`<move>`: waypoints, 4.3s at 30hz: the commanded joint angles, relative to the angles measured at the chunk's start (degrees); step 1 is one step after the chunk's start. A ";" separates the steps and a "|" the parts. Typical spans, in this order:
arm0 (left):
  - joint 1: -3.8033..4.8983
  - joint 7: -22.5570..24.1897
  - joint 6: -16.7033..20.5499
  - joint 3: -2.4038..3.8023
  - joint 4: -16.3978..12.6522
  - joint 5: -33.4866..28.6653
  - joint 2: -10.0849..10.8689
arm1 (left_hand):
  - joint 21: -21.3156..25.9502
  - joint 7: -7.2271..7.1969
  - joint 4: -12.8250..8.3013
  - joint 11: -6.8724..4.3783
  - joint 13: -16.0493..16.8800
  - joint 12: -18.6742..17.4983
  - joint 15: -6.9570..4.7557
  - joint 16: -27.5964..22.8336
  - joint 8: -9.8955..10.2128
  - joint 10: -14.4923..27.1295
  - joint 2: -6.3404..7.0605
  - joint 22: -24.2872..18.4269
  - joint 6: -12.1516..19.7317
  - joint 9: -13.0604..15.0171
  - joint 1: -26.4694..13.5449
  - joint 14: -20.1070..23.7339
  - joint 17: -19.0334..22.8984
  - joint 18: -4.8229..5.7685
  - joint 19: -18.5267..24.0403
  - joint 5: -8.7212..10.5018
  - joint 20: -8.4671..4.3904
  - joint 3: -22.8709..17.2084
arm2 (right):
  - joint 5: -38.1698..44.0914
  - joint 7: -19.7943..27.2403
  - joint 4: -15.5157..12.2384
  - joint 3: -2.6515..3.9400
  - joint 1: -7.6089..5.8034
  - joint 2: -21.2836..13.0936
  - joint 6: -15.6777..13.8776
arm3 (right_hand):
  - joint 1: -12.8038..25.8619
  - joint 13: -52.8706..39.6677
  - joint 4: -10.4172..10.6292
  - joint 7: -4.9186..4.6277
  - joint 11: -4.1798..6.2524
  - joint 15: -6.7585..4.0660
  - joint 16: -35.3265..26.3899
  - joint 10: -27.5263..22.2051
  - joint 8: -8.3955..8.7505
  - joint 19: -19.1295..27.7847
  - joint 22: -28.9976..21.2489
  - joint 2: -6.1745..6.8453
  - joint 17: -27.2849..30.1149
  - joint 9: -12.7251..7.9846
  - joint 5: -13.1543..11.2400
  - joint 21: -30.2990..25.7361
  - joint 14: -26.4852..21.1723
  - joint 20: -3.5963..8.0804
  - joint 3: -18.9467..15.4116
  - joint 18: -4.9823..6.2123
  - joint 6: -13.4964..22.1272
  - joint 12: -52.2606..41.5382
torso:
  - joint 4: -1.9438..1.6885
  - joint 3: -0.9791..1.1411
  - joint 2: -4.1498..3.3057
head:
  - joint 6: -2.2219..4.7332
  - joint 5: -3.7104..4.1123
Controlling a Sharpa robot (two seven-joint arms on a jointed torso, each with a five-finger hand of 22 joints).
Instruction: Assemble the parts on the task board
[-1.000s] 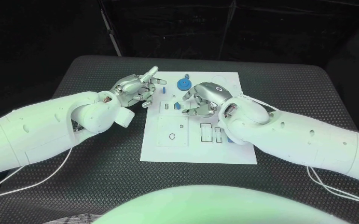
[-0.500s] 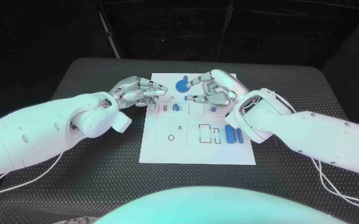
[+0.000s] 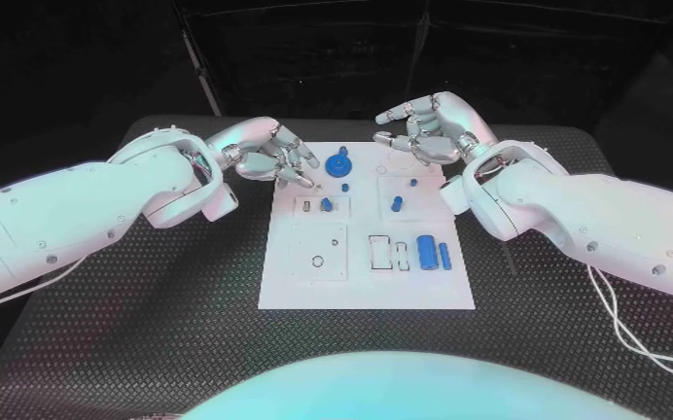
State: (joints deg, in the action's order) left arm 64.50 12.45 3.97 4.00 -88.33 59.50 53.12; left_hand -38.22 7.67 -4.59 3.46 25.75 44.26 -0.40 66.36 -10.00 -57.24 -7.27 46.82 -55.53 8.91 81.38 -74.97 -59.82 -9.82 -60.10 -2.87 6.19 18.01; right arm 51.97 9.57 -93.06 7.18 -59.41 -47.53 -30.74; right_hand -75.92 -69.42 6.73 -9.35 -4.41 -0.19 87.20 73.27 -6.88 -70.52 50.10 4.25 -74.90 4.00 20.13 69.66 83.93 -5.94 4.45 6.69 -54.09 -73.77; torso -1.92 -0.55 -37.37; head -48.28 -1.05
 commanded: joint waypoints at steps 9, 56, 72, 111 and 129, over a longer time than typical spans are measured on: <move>7.12 -5.07 -4.65 -4.19 4.72 38.03 -7.85 | -12.66 -1.84 1.75 -2.47 4.67 8.15 -1.92 14.05 -0.66 -3.84 3.59 9.87 -1.42 -0.07 -0.94 -9.45 -16.73 1.47 -11.10 0.23 -2.24 -1.92 | -4.24 2.11 2.52 0.12 -0.62 0.49 0.42 | 0.12 0.04 0.23 0.18 0.13 0.15 -0.37 -0.32 -0.30 0.39 -0.04 -0.45 -9.60 0.03 0.32 -0.38 4.61 -0.15 -0.01 0.77 -0.25 0.37 | 0.16 -0.02 0.01 | 0.16 -0.28; 9.19 -4.26 -9.26 -11.64 12.39 50.52 -18.50 | -34.22 -4.14 7.40 -4.82 35.58 30.84 -3.87 23.64 0.08 -17.59 8.55 29.01 -3.08 -0.57 -1.86 -15.03 -30.18 5.49 -20.59 0.17 -4.06 -10.33 | -4.28 1.59 4.01 0.13 -1.02 2.05 1.74 | 0.51 0.22 0.57 0.22 0.17 0.10 -0.48 -0.14 -0.38 0.27 -0.12 -0.45 -9.54 0.00 -0.75 -0.57 4.60 -0.09 -0.66 0.75 -0.19 0.34 | 0.17 0.03 -0.01 | -0.96 -0.12; 9.01 -3.68 -8.17 -11.87 13.91 50.51 -20.18 | -34.87 -4.08 7.88 -4.87 36.06 31.00 -3.97 23.64 0.44 -17.95 7.15 29.67 -3.47 -0.70 -1.56 -15.03 -30.18 5.62 -20.85 0.17 -4.20 -11.14 | -4.28 1.48 4.48 0.13 -1.03 2.48 2.09 | 0.54 0.15 0.62 0.24 0.18 0.10 -0.48 -0.05 -0.40 0.26 -0.14 -0.51 -9.54 0.01 -0.83 -0.59 4.61 -0.08 -0.70 0.75 -0.22 0.26 | 0.20 0.09 -0.02 | -1.08 -0.19; 8.77 -4.48 -12.73 -11.94 14.91 50.04 -21.35 | -36.19 -4.22 8.33 -4.23 37.14 31.29 -3.51 23.64 -0.35 -18.82 4.65 31.05 -8.32 -0.37 -0.70 -15.03 -30.18 5.93 -21.39 0.17 -3.97 -12.01 | -4.28 1.38 4.71 0.14 -1.04 2.73 2.82 | 0.61 -0.13 0.76 0.30 0.23 0.06 -0.48 0.32 -0.55 0.09 0.04 -0.75 -9.57 0.05 -1.03 -0.52 4.63 -0.05 -0.82 0.71 -0.43 -0.06 | 0.19 0.08 0.02 | -1.61 -0.21; 8.77 -4.70 -12.62 -11.94 14.40 49.20 -21.38 | -36.44 -4.26 10.47 -4.18 37.15 31.06 -3.48 23.64 0.11 -18.99 3.40 31.45 -9.29 -0.49 -3.12 -15.03 -30.18 5.95 -21.48 0.18 -3.85 -11.40 | -4.28 1.40 4.88 0.13 -1.04 2.88 2.92 | 0.62 -0.14 0.79 0.31 0.24 0.05 -0.46 0.36 -0.58 0.09 0.02 -0.80 -9.60 0.06 -1.04 -0.53 4.64 -0.05 -0.84 0.72 -0.47 -0.08 | 0.17 0.10 0.01 | -1.72 -0.29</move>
State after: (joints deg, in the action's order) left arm 73.21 8.09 -8.18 -7.97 -73.81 109.29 31.81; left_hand -74.41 3.28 5.59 -0.80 63.10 75.44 -3.99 89.60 -10.05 -75.24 -3.96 74.92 -64.42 8.47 78.81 -83.85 -74.91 -4.85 -81.22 -2.87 2.25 6.64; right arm 47.81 10.66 -88.13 7.25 -60.33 -44.71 -28.18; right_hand -75.39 -69.49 7.43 -9.14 -4.40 -0.20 87.01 73.28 -7.10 -70.53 50.09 3.74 -74.90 3.97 19.30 69.41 83.93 -5.95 3.74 6.67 -54.30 -73.77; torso -1.77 -0.46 -37.36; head -50.02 -1.35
